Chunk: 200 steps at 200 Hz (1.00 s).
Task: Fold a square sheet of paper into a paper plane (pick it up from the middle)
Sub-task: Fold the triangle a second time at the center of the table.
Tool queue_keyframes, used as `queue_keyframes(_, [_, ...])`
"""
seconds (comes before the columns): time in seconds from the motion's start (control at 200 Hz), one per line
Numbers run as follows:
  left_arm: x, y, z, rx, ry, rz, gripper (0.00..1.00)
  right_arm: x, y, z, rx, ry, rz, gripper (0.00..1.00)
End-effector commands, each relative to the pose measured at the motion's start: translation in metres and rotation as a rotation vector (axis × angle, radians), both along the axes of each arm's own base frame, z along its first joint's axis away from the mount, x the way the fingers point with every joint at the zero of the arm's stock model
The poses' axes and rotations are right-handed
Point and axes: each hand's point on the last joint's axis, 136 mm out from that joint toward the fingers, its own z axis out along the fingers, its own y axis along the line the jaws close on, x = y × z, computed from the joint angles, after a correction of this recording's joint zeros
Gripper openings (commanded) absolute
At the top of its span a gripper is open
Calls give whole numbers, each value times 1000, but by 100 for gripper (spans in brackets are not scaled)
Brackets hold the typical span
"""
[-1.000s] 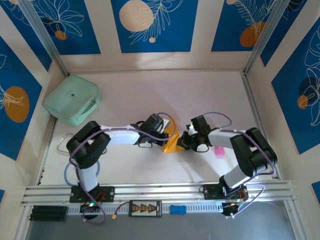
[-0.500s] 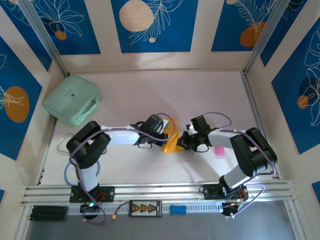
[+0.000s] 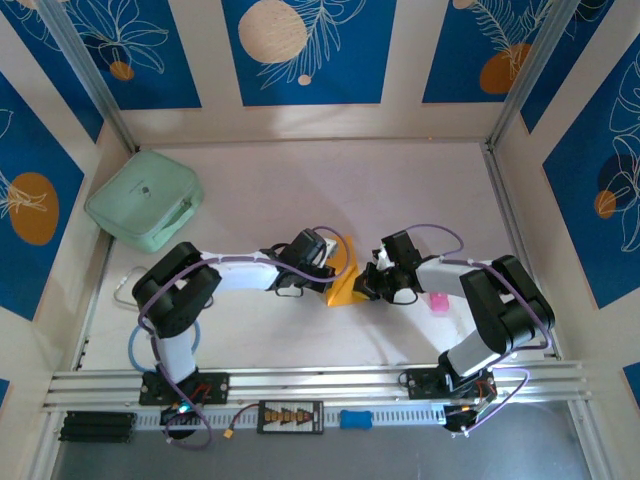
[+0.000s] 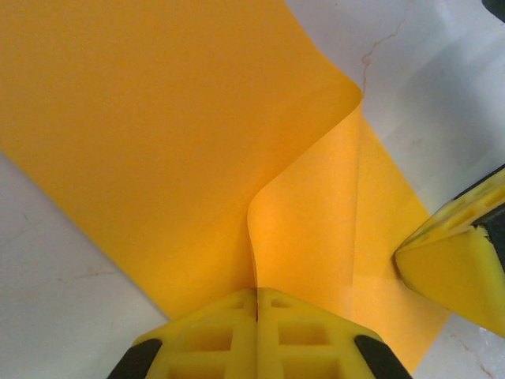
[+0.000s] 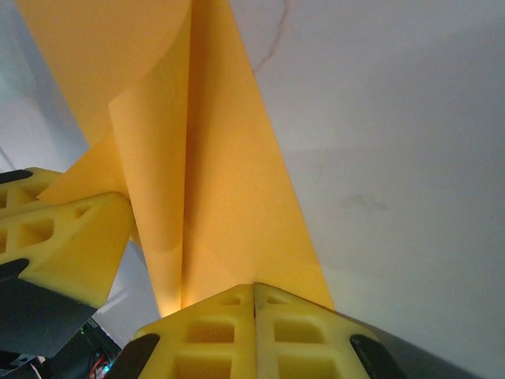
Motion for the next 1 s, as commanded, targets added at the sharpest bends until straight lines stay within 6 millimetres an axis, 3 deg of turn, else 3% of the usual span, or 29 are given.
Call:
queue_keyframes(0.0, [5, 5, 7, 9, -16, 8, 6, -15, -7, -10, -48, 67, -12, 6])
queue_keyframes(0.995, [5, 10, 5, 22, -18, 31, 5, -15, -7, -10, -47, 67, -10, 6])
